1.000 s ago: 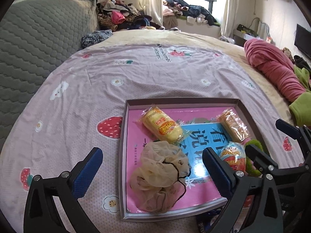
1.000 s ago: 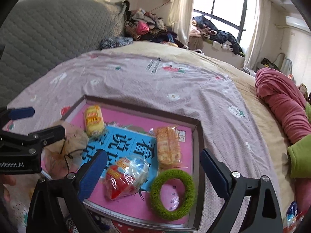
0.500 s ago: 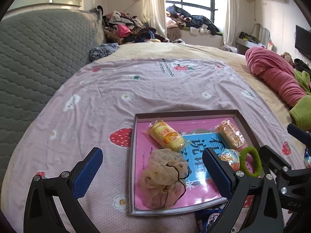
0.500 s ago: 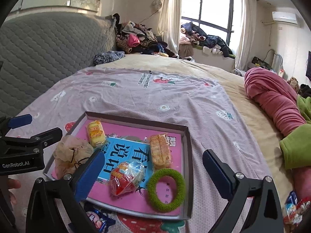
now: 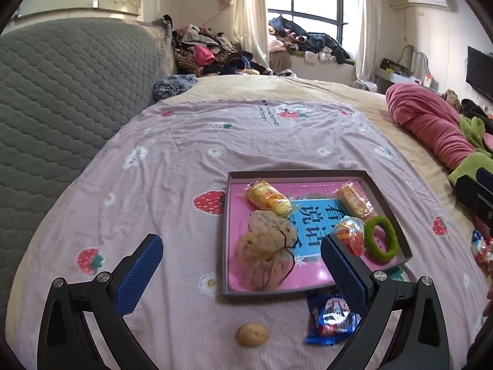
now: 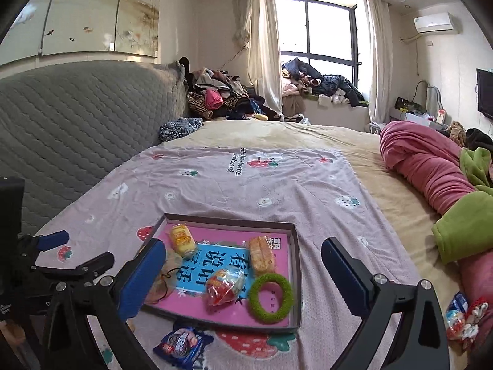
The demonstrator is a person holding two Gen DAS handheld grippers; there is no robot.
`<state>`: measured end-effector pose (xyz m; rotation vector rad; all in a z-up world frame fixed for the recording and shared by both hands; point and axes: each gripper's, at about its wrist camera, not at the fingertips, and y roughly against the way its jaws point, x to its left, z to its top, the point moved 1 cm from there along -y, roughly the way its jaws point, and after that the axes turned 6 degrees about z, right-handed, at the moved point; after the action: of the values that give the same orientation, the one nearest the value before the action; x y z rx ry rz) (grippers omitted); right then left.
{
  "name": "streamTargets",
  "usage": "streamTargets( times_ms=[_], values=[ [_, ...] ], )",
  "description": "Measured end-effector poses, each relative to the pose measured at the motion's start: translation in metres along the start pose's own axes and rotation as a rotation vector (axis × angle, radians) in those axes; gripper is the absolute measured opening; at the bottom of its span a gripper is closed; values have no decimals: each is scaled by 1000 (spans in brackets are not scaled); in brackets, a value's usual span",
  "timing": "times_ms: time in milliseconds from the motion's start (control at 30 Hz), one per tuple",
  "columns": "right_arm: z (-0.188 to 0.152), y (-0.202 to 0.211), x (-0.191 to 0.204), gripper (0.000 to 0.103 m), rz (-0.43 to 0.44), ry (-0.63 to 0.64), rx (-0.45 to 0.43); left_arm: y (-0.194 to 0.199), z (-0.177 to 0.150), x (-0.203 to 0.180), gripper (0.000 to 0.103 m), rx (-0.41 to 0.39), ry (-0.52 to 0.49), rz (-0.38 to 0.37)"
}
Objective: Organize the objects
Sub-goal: 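Withdraw both grippers from the tray toward the walnut and blue cookie pack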
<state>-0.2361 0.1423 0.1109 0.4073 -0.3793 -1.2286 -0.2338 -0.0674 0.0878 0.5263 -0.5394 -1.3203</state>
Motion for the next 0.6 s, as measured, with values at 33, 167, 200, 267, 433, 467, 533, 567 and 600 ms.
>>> streamTargets(
  times_ms=[33, 167, 200, 267, 433, 467, 533, 567, 600],
  values=[
    [1, 5, 2, 102, -5, 5, 0, 8, -2, 2, 102, 1, 2, 3],
    [3, 26, 16, 102, -4, 25, -4, 27, -7, 10, 102, 4, 6, 9],
    [3, 31, 19, 102, -2, 25, -7, 32, -8, 12, 102, 3, 4, 15],
    [3, 43, 26, 102, 2, 29, -6, 44, -9, 18, 102, 4, 6, 22],
    [4, 71, 37, 102, 4, 38, -16, 74, -8, 28, 102, -10, -7, 33],
    [5, 77, 40, 102, 4, 41, -19, 81, -8, 30, 102, -15, -6, 34],
    [7, 89, 44, 102, 2, 46, -26, 95, -8, 35, 102, -26, -9, 43],
    [7, 93, 46, 102, 2, 46, -29, 101, -9, 37, 102, -28, -8, 43],
    [8, 98, 48, 102, 3, 48, -31, 106, -8, 39, 102, -30, -5, 43]
  ],
)
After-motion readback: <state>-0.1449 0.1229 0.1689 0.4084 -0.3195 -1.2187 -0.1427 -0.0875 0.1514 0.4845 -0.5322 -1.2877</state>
